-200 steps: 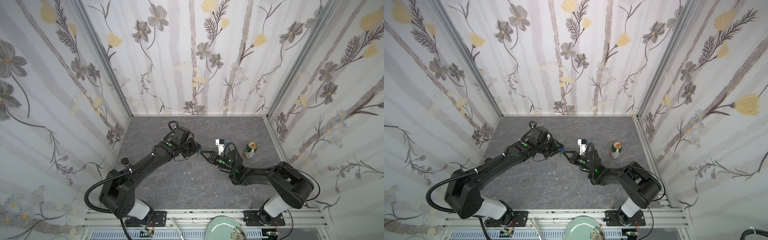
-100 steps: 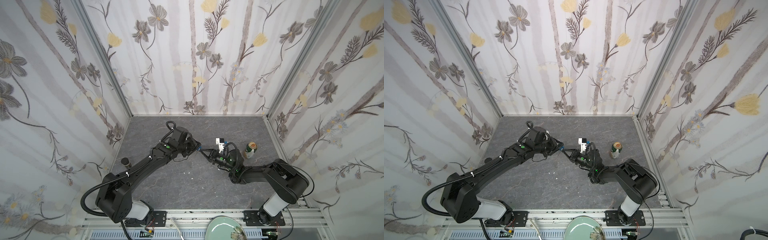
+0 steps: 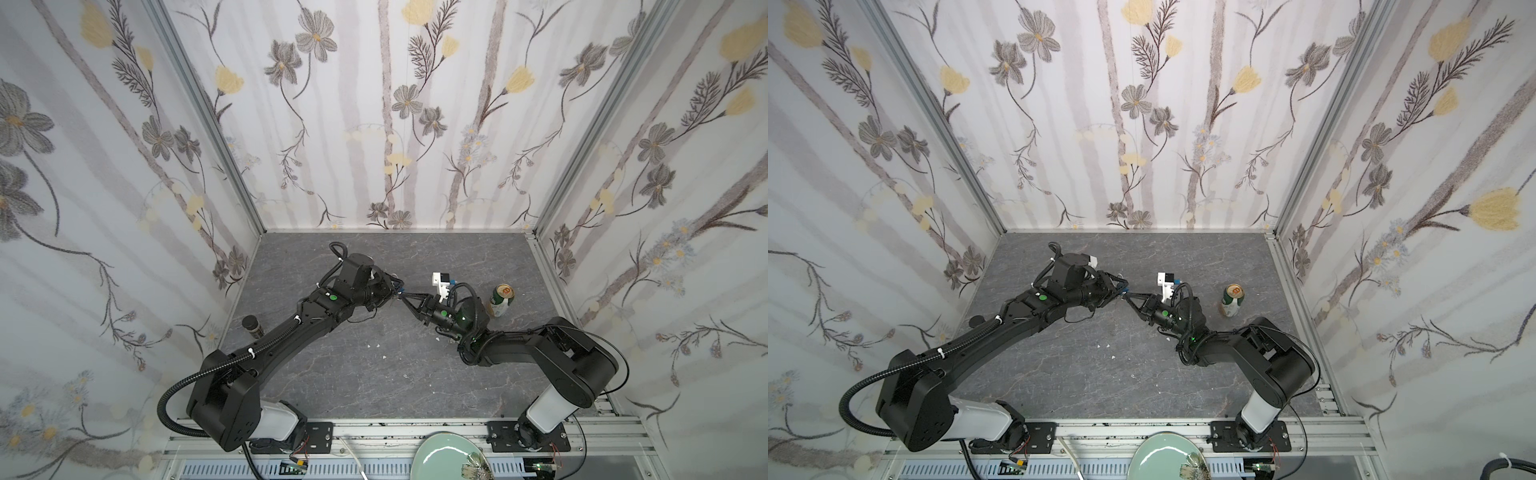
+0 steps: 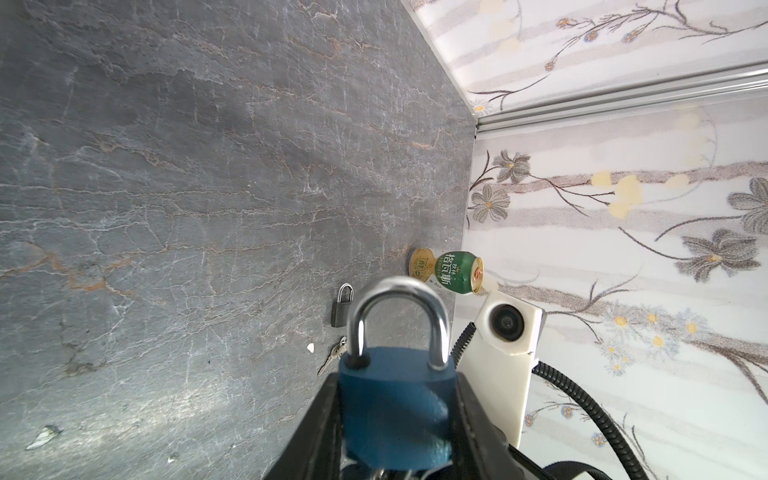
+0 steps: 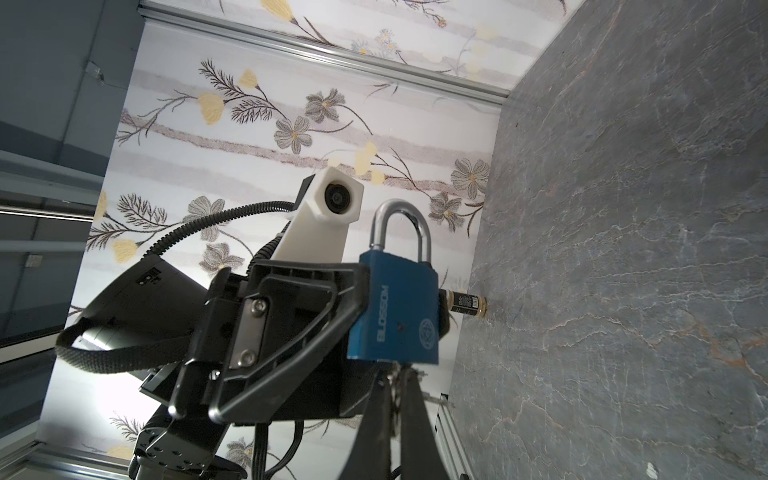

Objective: Unlock with the key

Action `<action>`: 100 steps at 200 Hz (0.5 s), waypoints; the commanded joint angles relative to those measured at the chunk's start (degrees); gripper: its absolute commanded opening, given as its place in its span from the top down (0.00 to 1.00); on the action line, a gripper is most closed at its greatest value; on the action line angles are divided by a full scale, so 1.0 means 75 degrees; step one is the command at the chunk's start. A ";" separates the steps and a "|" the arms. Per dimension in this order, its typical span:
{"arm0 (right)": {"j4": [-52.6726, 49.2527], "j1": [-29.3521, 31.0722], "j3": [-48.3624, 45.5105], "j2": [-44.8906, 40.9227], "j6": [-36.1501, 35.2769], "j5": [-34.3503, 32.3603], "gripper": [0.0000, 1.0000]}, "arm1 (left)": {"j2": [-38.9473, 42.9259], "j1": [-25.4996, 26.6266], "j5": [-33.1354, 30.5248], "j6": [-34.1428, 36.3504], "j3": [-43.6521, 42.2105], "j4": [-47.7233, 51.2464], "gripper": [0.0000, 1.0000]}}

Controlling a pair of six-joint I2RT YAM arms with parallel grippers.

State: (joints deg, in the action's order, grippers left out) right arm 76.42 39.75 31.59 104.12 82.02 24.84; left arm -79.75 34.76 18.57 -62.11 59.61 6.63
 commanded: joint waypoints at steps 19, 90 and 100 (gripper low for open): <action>0.1230 0.0052 0.0090 0.0043 0.0240 0.1025 1.00 | 0.0164 0.0029 0.0721 -0.0157 -0.0141 -0.1088 1.00; 0.1734 0.0019 0.0010 0.0236 0.0716 0.0945 1.00 | 0.0444 0.0021 0.0431 -0.0121 -0.0289 -0.1081 1.00; 0.1868 0.0015 -0.0002 0.0299 0.0903 0.0931 1.00 | 0.0490 0.0024 0.0356 -0.0110 -0.0325 -0.1094 1.00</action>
State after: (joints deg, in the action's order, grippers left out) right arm 82.15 39.51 31.46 105.43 85.19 25.71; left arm -76.97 34.76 18.52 -62.04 57.65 3.62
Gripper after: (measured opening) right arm 0.050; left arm 0.358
